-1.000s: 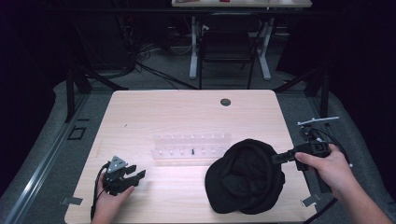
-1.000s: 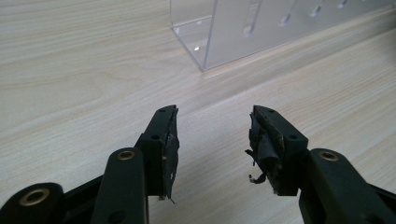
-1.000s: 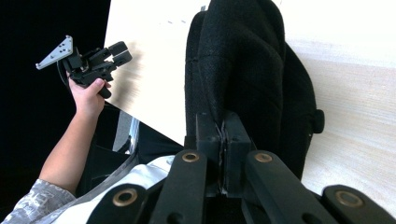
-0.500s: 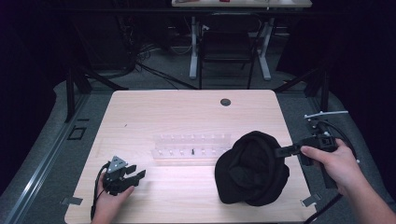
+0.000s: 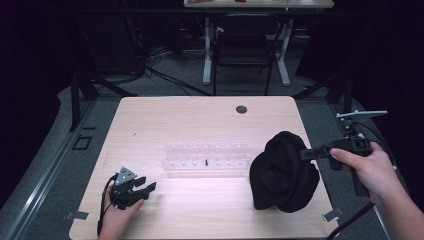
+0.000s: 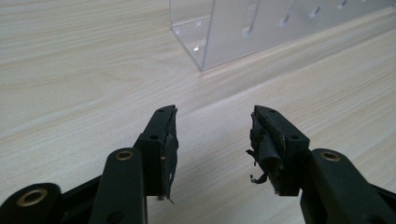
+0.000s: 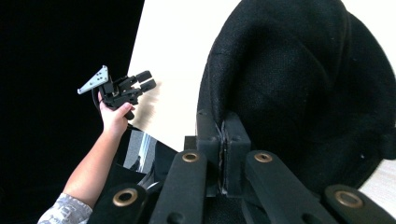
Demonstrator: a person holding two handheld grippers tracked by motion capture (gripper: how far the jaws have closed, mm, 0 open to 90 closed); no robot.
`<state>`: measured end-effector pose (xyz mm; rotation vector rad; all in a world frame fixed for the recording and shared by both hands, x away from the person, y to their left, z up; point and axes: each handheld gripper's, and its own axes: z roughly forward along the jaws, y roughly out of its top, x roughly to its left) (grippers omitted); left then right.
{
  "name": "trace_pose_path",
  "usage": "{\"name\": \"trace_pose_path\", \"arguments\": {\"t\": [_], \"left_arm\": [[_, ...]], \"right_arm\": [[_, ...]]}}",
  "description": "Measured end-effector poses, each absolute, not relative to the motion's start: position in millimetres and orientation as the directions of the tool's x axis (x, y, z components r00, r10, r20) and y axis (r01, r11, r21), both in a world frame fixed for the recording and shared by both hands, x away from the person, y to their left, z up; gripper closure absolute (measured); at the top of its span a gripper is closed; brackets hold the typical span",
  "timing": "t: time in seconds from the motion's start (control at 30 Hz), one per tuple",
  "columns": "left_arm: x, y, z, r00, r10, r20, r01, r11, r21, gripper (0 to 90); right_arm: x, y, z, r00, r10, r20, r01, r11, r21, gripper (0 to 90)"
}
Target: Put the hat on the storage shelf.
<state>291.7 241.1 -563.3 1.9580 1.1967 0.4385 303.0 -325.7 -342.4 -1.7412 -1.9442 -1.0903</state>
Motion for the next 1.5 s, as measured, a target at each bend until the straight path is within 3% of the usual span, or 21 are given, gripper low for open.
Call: {"name": "trace_pose_path", "arguments": {"t": [0.37, 0.93, 1.5], "left_arm": [[291.9, 241.0, -563.7, 0.492, 0.865, -0.098, 0.586, -0.246, 0.772, 45.2], [291.7, 241.2, -563.0, 0.493, 0.864, -0.104, 0.589, -0.244, 0.77, 44.9], [292.7, 241.0, -562.9, 0.492, 0.864, -0.103, 0.591, -0.245, 0.768, 45.2]], "right_arm": [[304.1, -332.7, -325.6, -0.215, 0.69, 0.692, 0.927, -0.08, 0.368, 88.7], [314.8, -323.6, -304.7, -0.238, 0.652, 0.72, 0.905, -0.12, 0.408, 88.6], [334.4, -295.0, -287.2, -0.275, 0.644, 0.713, 0.899, -0.09, 0.428, 88.6]]}}
